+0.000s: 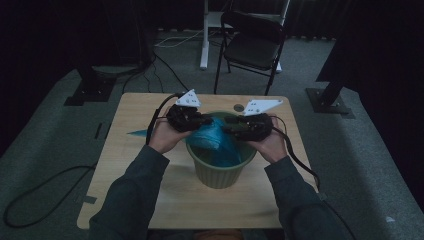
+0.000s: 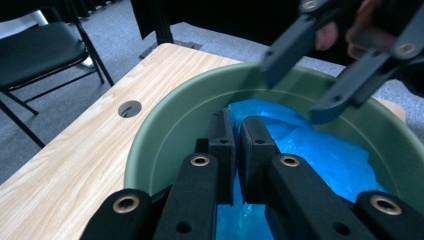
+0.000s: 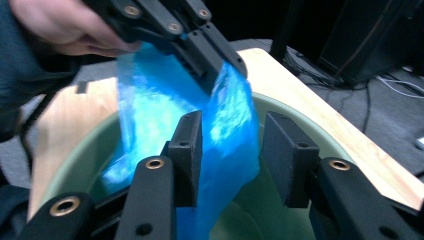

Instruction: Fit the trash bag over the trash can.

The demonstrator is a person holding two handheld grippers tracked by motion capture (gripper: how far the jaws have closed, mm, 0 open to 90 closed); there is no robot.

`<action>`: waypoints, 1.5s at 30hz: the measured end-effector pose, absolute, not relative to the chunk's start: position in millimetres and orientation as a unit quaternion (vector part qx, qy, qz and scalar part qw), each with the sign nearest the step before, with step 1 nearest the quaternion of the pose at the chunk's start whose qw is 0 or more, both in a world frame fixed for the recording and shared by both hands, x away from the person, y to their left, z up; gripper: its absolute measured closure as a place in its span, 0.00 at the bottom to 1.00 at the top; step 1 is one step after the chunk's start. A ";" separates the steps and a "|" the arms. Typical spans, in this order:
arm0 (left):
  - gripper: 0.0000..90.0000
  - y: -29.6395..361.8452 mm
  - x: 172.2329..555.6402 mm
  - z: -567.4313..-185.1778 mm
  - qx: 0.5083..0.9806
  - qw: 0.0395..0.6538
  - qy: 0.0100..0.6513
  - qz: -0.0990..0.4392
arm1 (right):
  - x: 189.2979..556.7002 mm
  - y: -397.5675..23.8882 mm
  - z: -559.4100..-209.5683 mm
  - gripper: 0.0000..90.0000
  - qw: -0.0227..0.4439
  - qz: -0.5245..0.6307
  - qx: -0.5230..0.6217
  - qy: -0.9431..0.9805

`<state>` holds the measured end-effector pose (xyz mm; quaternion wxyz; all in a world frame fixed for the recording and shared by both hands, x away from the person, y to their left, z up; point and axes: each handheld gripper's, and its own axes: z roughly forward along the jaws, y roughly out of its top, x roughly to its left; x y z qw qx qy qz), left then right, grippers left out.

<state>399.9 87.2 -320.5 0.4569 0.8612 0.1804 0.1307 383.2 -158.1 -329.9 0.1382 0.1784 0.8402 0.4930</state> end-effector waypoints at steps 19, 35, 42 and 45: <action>0.80 100.0 378.4 -308.8 0.855 0.473 0.163 0.141 | 391.7 -155.0 -331.3 1.00 0.150 0.463 0.205 0.849; 0.57 101.6 358.5 -321.5 0.868 0.456 0.140 0.137 | 394.9 -157.3 -330.0 1.00 0.146 0.465 0.218 0.846; 0.78 96.5 359.0 -330.4 0.878 0.423 0.156 0.164 | 394.7 -158.6 -328.9 1.00 0.146 0.464 0.218 0.846; 0.91 100.4 360.0 -330.4 0.873 0.426 0.170 0.167 | 394.7 -161.7 -328.3 1.00 0.149 0.464 0.220 0.845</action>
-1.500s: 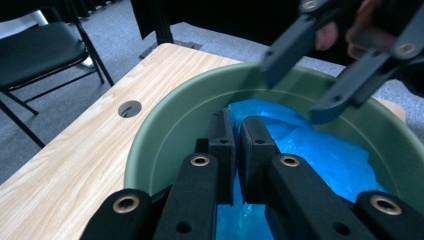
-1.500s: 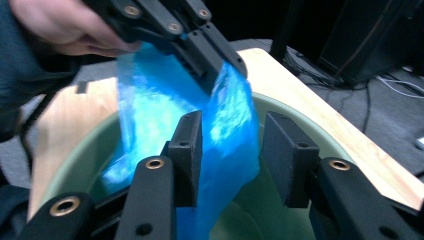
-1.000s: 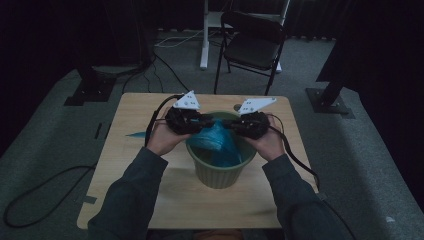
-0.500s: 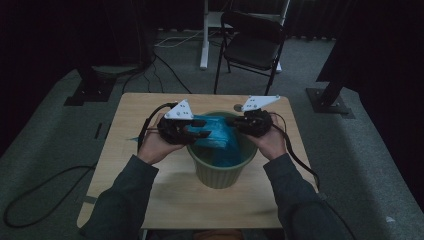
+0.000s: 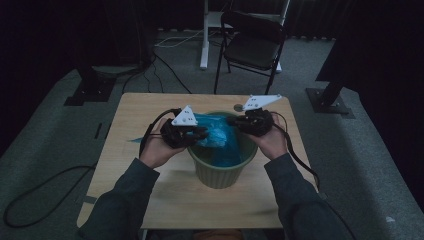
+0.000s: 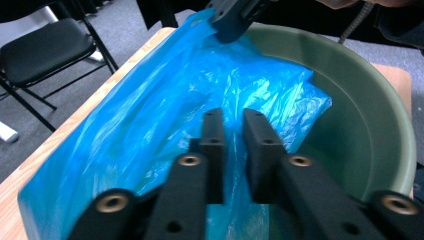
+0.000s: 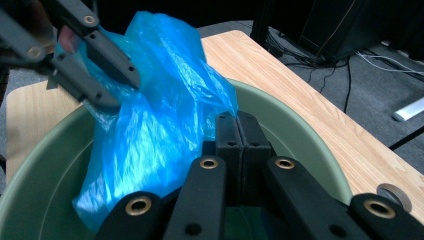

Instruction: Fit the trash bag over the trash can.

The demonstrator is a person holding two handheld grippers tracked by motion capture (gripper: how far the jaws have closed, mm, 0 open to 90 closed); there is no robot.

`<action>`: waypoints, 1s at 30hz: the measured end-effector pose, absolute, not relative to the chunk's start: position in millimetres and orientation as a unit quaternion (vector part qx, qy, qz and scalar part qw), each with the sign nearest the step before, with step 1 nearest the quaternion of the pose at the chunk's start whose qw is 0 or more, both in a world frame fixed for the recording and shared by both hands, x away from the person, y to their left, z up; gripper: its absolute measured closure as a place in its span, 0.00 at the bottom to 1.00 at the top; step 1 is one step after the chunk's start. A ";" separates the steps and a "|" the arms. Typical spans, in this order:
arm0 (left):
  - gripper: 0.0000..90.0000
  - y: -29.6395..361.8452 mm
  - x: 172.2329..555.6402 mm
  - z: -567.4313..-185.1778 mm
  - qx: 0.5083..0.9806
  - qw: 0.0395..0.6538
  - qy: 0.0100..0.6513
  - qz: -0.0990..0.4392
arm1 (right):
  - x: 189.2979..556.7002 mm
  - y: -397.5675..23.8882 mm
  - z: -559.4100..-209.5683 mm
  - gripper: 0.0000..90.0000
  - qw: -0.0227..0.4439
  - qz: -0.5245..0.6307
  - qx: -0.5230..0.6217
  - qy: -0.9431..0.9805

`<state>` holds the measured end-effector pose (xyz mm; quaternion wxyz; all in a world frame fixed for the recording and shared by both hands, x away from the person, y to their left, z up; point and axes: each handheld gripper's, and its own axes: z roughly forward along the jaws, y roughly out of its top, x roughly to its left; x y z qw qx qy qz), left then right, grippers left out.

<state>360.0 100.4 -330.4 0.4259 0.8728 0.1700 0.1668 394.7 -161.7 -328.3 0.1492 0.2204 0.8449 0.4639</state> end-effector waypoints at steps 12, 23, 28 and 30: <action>0.98 117.7 359.8 -332.7 0.865 0.436 0.184 0.167 | 396.4 -177.6 -330.6 1.00 0.154 0.463 0.240 0.840; 0.98 146.6 360.9 -341.5 0.854 0.444 0.218 0.162 | 394.9 -201.0 -333.7 1.00 0.159 0.466 0.259 0.831; 0.98 157.8 361.7 -347.6 0.852 0.443 0.233 0.158 | 392.8 -209.0 -335.0 1.00 0.160 0.467 0.265 0.828; 0.97 159.4 362.0 -348.8 0.850 0.443 0.236 0.157 | 392.2 -211.0 -335.5 1.00 0.160 0.467 0.266 0.828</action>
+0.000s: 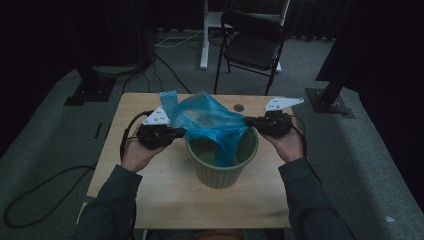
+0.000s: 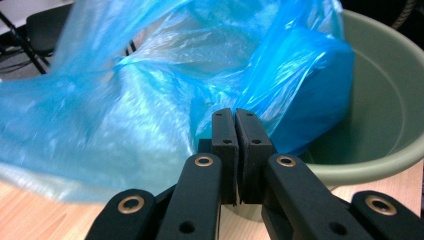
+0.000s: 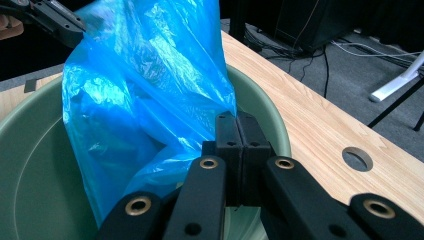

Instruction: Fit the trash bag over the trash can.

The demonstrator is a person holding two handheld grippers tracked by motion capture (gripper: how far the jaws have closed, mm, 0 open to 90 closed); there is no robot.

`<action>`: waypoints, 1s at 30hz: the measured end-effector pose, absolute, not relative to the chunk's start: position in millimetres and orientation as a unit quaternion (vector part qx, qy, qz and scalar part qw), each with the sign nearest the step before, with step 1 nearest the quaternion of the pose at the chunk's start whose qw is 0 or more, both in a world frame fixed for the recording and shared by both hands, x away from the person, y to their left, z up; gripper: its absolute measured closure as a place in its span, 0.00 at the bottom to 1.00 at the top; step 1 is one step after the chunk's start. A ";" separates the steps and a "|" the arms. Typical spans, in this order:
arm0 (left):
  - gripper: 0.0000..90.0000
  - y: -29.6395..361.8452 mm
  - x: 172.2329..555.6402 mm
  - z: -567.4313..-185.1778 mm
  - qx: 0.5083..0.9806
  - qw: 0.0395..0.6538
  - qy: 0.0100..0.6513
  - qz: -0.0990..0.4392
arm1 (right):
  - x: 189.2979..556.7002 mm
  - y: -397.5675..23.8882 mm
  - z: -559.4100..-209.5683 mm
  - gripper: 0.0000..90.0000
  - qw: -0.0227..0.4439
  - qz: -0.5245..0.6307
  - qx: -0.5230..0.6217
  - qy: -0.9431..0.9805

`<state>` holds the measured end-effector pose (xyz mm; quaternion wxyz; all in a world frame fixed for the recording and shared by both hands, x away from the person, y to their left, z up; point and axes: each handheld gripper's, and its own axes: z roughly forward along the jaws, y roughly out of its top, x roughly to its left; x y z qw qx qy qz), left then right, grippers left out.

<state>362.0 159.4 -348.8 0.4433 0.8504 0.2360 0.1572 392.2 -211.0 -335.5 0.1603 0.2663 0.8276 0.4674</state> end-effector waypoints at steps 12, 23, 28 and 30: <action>0.66 164.4 369.0 -330.0 0.824 0.473 0.255 0.179 | 389.0 -205.8 -333.7 1.00 0.162 0.469 0.253 0.830; 0.52 148.9 426.9 -347.5 0.821 0.461 0.316 0.119 | 388.6 -201.3 -334.2 1.00 0.158 0.469 0.245 0.833; 0.86 140.4 424.8 -353.6 0.830 0.448 0.310 0.119 | 389.0 -203.1 -334.1 0.97 0.160 0.469 0.244 0.833; 0.91 137.3 420.5 -351.0 0.834 0.443 0.303 0.132 | 388.7 -204.1 -333.1 0.88 0.160 0.472 0.244 0.832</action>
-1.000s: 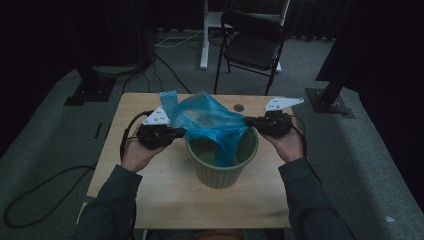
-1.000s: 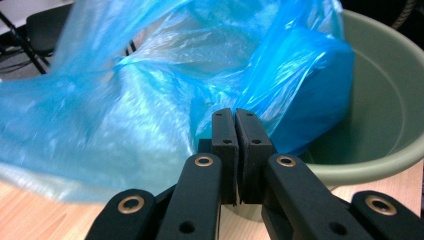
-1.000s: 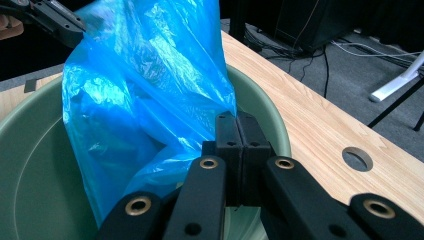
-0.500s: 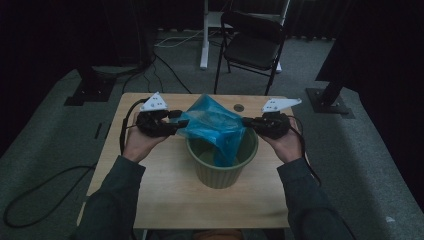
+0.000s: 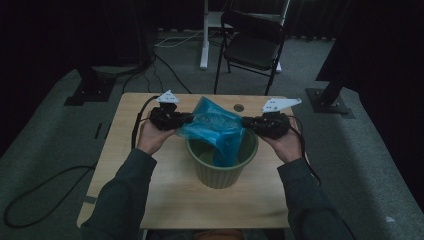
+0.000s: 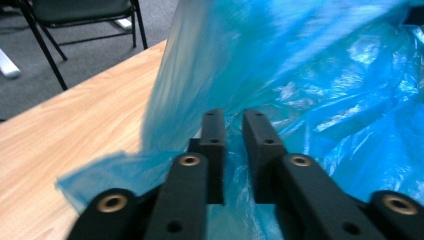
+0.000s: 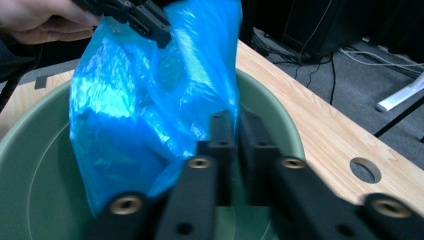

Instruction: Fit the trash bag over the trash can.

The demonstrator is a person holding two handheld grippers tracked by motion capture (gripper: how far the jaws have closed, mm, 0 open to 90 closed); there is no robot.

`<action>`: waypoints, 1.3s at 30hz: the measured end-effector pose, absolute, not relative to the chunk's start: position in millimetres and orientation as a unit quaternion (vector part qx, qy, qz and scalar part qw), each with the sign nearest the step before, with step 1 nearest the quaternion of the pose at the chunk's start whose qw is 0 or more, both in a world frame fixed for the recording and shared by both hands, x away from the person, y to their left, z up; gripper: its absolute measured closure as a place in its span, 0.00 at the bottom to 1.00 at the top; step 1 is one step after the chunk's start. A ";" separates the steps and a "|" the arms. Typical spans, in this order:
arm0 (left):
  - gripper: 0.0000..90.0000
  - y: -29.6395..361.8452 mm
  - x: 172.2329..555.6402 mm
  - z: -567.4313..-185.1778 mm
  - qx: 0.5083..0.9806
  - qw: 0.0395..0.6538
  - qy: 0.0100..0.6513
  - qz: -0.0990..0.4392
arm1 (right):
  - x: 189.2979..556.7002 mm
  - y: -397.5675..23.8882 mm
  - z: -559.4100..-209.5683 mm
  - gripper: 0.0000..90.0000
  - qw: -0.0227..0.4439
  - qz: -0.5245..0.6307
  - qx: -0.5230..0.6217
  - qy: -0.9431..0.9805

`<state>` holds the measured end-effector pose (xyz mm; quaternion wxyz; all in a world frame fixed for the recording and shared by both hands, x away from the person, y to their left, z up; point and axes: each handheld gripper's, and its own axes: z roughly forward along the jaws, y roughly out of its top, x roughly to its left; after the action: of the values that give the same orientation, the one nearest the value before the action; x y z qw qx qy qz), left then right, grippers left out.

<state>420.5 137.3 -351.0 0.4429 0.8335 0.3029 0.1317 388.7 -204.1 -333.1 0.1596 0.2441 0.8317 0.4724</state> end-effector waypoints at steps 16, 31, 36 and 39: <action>0.93 115.3 397.0 -335.1 0.837 0.458 0.246 0.170 | 398.7 -170.3 -317.7 0.65 0.167 0.468 0.218 0.840; 0.94 109.7 378.5 -337.1 0.843 0.457 0.217 0.182 | 412.4 -159.0 -317.4 1.00 0.200 0.411 0.257 0.852; 0.94 115.2 380.2 -341.5 0.842 0.454 0.227 0.181 | 417.5 -178.2 -318.1 1.00 0.206 0.410 0.297 0.837; 0.95 121.6 382.6 -345.2 0.840 0.453 0.237 0.181 | 421.5 -193.0 -322.1 1.00 0.204 0.410 0.326 0.827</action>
<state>382.6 121.6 -345.2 0.4528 0.8402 0.2374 0.1805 421.5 -193.0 -322.1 0.2044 0.3256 0.8270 0.4102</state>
